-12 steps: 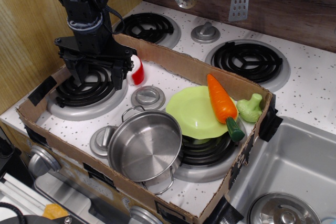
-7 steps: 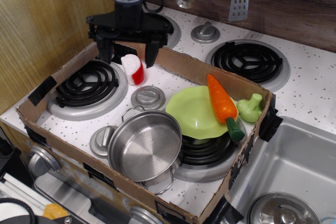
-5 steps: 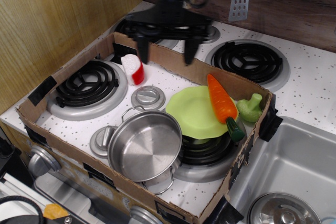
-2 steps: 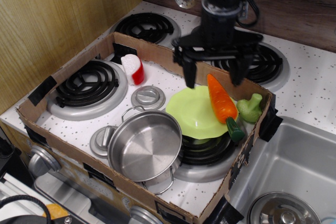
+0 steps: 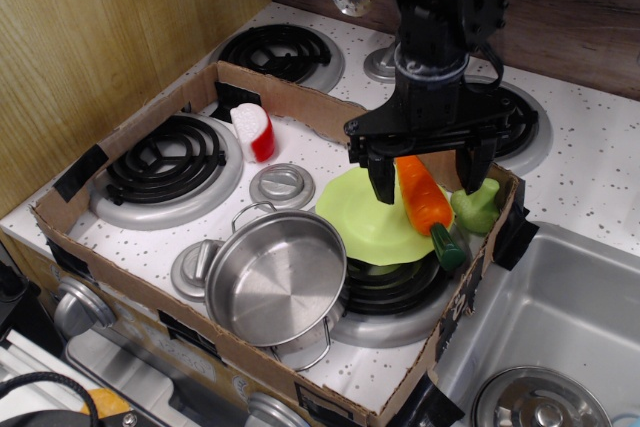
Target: Take carrot off plate
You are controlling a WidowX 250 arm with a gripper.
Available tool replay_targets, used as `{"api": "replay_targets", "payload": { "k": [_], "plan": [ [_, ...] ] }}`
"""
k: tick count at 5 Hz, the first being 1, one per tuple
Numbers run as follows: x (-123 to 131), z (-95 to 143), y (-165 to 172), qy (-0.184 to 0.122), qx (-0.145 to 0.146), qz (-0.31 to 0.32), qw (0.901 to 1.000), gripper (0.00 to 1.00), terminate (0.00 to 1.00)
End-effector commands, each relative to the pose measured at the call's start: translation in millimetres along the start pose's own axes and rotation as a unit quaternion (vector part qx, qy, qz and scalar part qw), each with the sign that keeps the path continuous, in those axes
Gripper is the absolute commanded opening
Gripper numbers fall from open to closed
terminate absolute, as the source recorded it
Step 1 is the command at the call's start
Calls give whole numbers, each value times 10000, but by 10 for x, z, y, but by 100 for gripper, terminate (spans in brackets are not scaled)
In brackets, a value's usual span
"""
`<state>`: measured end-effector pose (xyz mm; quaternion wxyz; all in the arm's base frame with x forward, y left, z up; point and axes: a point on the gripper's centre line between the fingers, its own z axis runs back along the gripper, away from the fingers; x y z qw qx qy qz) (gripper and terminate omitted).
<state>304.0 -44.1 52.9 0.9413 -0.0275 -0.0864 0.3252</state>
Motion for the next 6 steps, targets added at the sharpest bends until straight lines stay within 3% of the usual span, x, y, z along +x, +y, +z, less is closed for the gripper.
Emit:
{"api": "replay_targets", "payload": {
  "k": [1,2,3,4,5,6],
  "plan": [
    [210,-240,18,-155,-203,-34,9997,100,0],
    [258,-211,29,-109,23,-120,9999,100,0],
    [265,-55,8,-169,253,-189,9994,0,0],
    [215,69,-5,-137,498,79,9986,0,0],
    [208,259,-31,94,174,405,9990,0,0],
    [293,523,-85,-2,-48,785,9969,0,0]
  ]
}}
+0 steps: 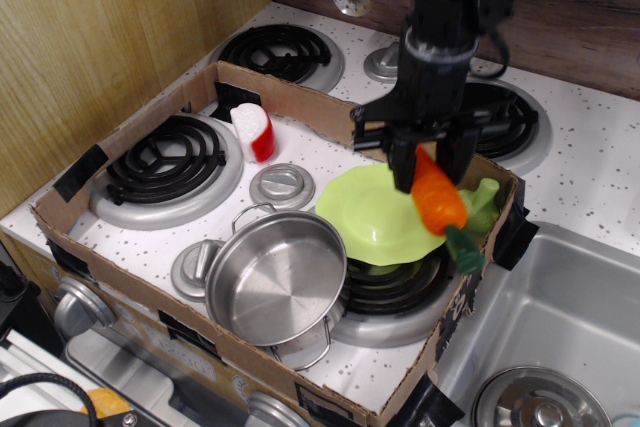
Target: Take carrot off plate
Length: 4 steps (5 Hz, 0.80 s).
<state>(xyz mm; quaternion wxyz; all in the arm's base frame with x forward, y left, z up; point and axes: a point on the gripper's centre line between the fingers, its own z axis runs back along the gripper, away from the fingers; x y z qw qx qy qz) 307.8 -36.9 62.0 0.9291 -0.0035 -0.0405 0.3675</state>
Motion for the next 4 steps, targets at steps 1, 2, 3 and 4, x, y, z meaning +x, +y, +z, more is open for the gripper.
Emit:
{"api": "replay_targets", "payload": {
  "k": [1,2,3,4],
  "plan": [
    [350,638,-32,299,-234,835,9958,0,0],
    [585,680,233,80,-19,479,9988,0,0],
    [787,664,494,-165,66,122,9998,0,0],
    [1016,647,817,-423,332,-279,9982,0,0]
  ]
}}
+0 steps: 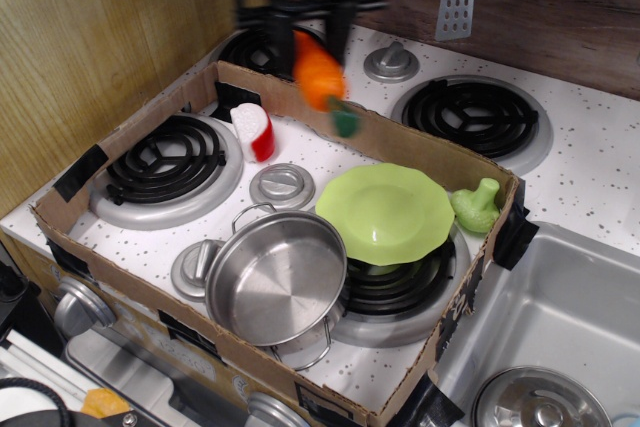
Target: Take carrot off plate
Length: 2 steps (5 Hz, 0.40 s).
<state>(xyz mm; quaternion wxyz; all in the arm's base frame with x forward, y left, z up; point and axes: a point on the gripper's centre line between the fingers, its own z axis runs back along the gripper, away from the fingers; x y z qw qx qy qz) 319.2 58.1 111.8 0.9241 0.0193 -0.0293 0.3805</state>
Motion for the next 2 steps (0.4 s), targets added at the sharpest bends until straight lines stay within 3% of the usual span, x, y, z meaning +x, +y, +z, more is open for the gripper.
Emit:
{"api": "replay_targets", "payload": {
  "k": [1,2],
  "plan": [
    [323,138,450,-782,266,-708,9941,0,0],
    [418,-36,750,-1514,321,-1447,9773,0,0]
  ]
}}
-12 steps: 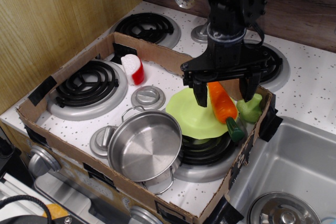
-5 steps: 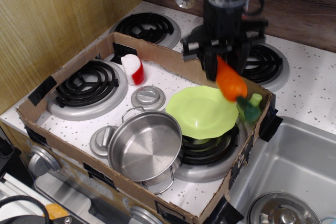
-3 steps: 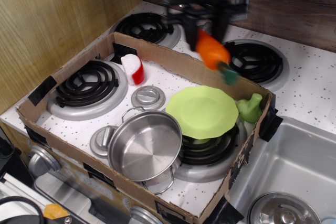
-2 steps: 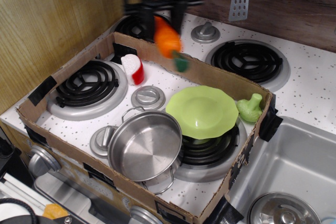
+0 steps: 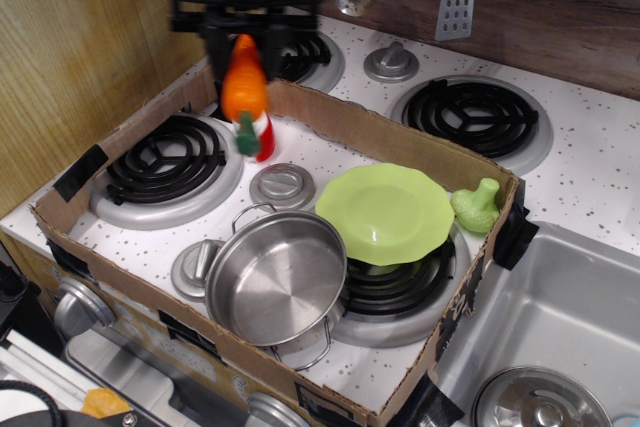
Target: Take carrot off plate
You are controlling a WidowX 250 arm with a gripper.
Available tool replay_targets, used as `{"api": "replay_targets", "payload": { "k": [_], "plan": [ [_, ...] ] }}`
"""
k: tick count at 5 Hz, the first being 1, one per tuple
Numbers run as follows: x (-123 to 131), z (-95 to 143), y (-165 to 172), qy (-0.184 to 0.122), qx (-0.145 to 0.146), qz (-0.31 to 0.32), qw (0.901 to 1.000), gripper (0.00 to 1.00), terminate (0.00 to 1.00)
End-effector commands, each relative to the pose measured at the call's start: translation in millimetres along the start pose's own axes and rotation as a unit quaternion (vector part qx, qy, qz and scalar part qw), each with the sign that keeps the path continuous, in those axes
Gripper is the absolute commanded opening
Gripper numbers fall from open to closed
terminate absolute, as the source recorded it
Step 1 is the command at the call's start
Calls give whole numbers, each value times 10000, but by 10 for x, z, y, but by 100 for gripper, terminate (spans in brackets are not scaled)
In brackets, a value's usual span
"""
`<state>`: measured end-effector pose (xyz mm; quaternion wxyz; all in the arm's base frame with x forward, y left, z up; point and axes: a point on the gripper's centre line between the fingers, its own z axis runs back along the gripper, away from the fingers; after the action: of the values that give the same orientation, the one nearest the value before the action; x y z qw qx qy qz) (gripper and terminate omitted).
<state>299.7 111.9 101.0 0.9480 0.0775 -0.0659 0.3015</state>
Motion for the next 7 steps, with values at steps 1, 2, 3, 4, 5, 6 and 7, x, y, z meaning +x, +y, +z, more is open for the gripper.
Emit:
{"api": "replay_targets", "payload": {
  "k": [1,2,3,4,5,6,7],
  "plan": [
    [189,-72,412,-977,130,-923,9908,0,0],
    [200,-201,509,-1236,88,-1345,9831,0,0],
    [163,-319,575,-1333,-4,-1679,9767,0,0],
    [131,-444,619,-1221,-8,-1823,9756,0,0],
    [119,-532,667,-1160,-86,-1817,9765,0,0],
    [167,-543,659,-1017,-75,-1954,9754,0,0],
    [204,-527,615,-976,-6,-1988,9752,100,0]
  ]
}}
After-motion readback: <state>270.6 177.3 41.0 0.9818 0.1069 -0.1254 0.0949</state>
